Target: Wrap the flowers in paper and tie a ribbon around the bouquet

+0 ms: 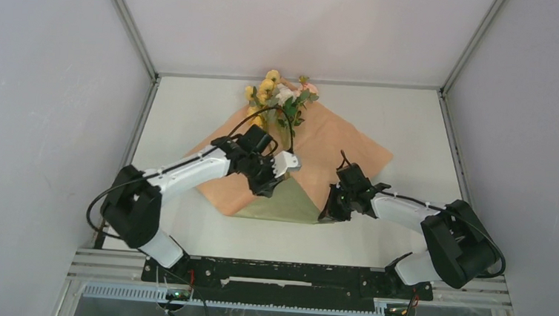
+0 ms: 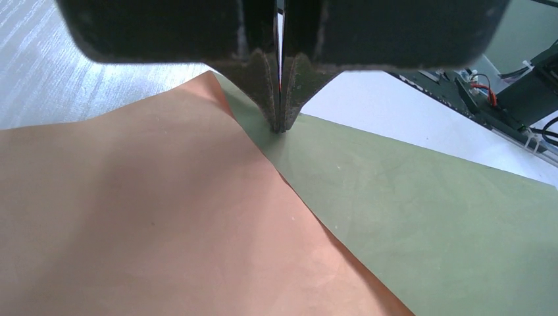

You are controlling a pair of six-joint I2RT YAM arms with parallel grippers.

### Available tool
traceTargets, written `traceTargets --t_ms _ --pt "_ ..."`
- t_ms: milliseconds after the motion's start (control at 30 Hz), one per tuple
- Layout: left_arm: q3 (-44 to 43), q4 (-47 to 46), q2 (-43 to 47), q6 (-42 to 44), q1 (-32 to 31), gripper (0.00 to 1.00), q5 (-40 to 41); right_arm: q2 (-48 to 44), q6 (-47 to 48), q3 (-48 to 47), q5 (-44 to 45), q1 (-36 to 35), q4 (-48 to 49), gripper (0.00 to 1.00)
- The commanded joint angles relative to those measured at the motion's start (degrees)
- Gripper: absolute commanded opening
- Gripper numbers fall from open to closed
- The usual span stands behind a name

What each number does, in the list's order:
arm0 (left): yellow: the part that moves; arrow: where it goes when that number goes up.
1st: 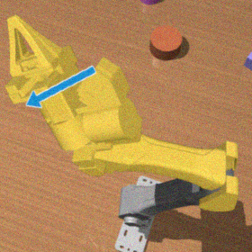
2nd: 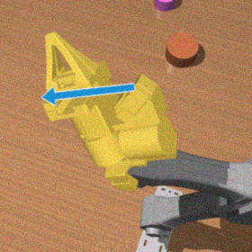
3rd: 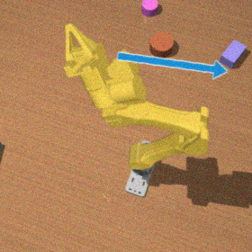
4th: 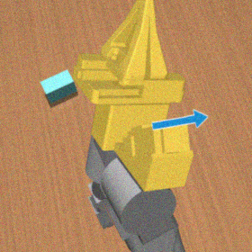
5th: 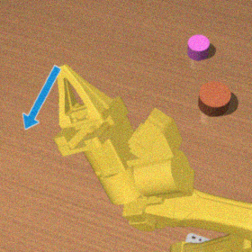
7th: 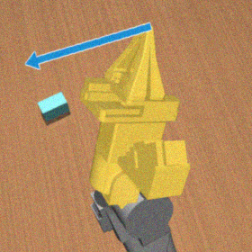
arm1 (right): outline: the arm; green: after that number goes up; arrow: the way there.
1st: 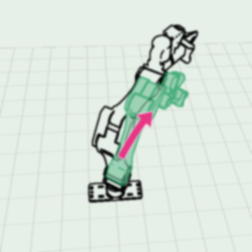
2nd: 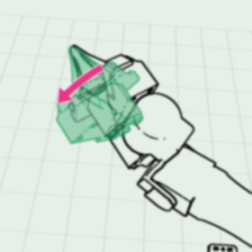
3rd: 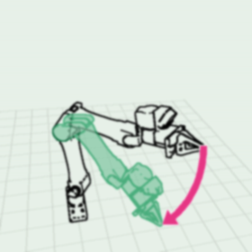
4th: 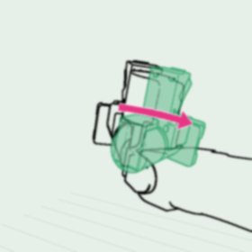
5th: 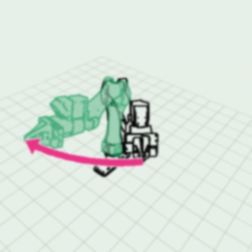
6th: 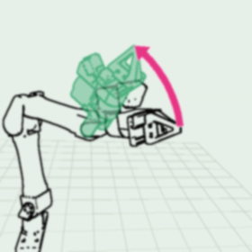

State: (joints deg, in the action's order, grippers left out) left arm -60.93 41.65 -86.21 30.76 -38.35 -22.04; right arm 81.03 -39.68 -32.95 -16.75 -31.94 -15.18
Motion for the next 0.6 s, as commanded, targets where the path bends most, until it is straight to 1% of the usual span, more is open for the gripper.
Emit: traceTargets --t_ms 0,67,100,167,300,400,567 --pt "-7.11 -11.30 -8.41 -10.46 -0.05 0.34 -4.70 -1.70 1.98 -1.39 4.77 -0.55 -4.77 0.02" --pt "-12.23 -9.73 -12.56 -10.15 -0.80 0.39 -0.73 -2.65 1.83 -1.37 4.84 -0.76 -5.03 0.03" --pt "-15.29 -8.29 -14.18 -8.32 -1.49 0.42 2.37 -3.12 1.76 -1.41 4.93 -0.88 -4.99 0.04" --pt "-17.32 -7.61 -16.44 -5.96 -2.85 0.45 5.13 -3.86 1.64 -1.46 4.98 -0.86 -4.69 0.05" --pt "-17.14 -7.68 -16.70 -3.01 -3.91 0.50 4.45 -4.17 2.09 -2.77 5.07 -0.63 -5.09 0.08" --pt "-17.39 -6.93 -17.33 -0.77 -3.87 0.53 2.36 -5.02 2.49 -3.93 4.48 0.73 -5.61 0.11" --pt "-24.92 2.34 -22.73 2.77 -3.80 0.53 -0.09 -9.00 3.29 -6.42 4.80 5.36 -7.77 0.18"
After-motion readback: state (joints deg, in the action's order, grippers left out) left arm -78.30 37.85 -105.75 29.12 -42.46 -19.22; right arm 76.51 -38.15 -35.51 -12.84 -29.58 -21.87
